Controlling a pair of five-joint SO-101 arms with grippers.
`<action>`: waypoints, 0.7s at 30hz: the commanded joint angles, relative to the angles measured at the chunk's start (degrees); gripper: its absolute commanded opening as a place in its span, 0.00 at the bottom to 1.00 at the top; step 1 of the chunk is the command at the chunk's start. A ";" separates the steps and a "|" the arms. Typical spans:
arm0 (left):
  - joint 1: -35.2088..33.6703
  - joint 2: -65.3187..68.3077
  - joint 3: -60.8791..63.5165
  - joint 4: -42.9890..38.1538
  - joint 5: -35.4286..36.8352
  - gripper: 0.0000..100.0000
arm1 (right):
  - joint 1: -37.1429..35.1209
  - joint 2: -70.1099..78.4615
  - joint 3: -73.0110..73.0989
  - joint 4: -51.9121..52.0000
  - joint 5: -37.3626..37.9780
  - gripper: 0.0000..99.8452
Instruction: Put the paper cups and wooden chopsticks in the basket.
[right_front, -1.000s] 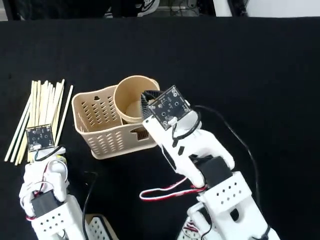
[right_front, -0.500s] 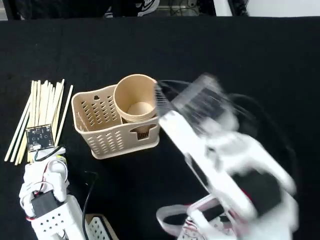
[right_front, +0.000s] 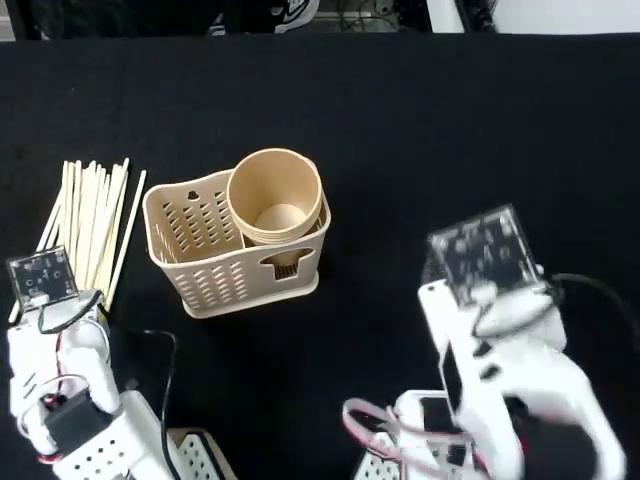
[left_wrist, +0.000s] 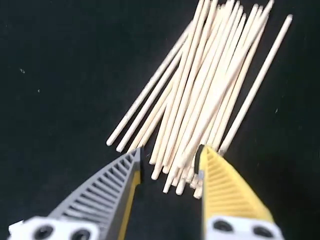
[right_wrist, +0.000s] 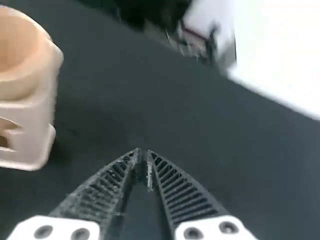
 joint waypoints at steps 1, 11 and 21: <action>0.48 10.11 -9.19 -0.97 -3.08 0.20 | 7.56 -4.00 23.43 -10.46 0.26 0.01; 0.40 50.02 -31.08 -6.15 -4.48 0.20 | 7.65 -5.41 60.00 -39.03 -0.18 0.01; 2.15 93.36 -60.79 -5.63 -4.48 0.20 | 8.18 -5.41 67.21 -45.54 -1.32 0.01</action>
